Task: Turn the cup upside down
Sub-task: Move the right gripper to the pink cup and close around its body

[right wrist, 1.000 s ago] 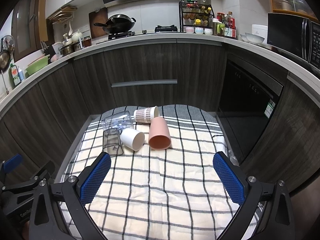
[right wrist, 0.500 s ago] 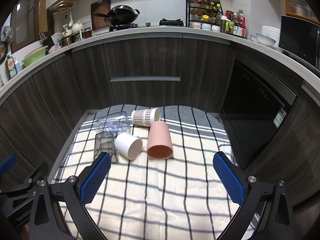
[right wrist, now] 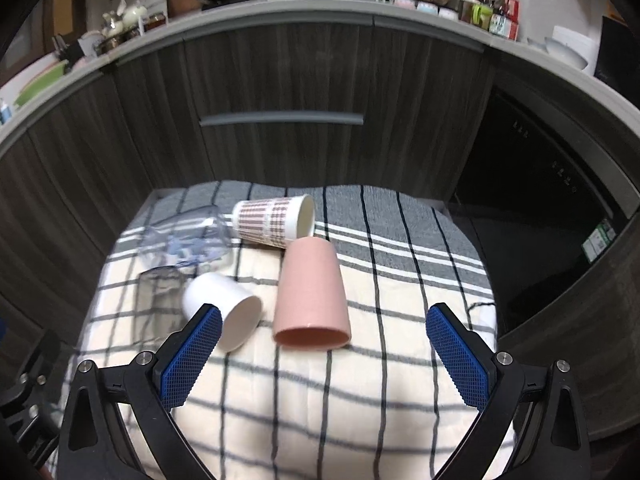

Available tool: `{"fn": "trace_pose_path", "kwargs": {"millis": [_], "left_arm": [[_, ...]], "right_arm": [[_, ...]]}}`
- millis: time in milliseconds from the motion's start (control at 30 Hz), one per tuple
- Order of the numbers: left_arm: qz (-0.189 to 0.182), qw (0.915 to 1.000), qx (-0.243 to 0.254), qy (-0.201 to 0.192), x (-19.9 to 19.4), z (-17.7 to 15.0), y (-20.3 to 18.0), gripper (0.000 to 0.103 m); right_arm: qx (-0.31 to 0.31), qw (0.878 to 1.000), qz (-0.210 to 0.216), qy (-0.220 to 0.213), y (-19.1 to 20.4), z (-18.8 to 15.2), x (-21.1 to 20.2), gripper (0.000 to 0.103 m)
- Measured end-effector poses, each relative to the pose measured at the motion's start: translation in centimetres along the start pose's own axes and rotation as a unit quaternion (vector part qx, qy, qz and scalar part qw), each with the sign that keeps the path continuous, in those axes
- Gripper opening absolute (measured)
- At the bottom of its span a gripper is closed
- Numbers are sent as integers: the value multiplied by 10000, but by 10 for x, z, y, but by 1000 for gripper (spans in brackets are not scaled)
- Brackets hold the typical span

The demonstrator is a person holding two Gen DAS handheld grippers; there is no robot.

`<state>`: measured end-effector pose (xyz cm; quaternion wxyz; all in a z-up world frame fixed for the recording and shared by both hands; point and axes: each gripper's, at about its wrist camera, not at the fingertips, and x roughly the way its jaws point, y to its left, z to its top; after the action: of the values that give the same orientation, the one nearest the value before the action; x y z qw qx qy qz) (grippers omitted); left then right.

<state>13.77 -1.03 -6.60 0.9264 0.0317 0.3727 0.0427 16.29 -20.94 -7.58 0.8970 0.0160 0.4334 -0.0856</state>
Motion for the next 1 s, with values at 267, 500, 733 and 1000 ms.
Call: {"fn": "trace_pose_path", "kwargs": {"millis": [267,500,733,1000], "left_arm": [[58,9998,-37,209,40,3,-14,103],[104,9989,-68,460,65,-2,-16,103],[60,9986,-138,511,70,-3,-12,103],[20,9987,-178,479,59,-3,-6,103]], "right_arm": [[-34,9983,-76,582,1,16,74,102],[26,9937,-124,1113,5,14,124,96],[197,9895,330,1395,6,8,144,77],[308,9895,490,1324,3,8,132,71]]}}
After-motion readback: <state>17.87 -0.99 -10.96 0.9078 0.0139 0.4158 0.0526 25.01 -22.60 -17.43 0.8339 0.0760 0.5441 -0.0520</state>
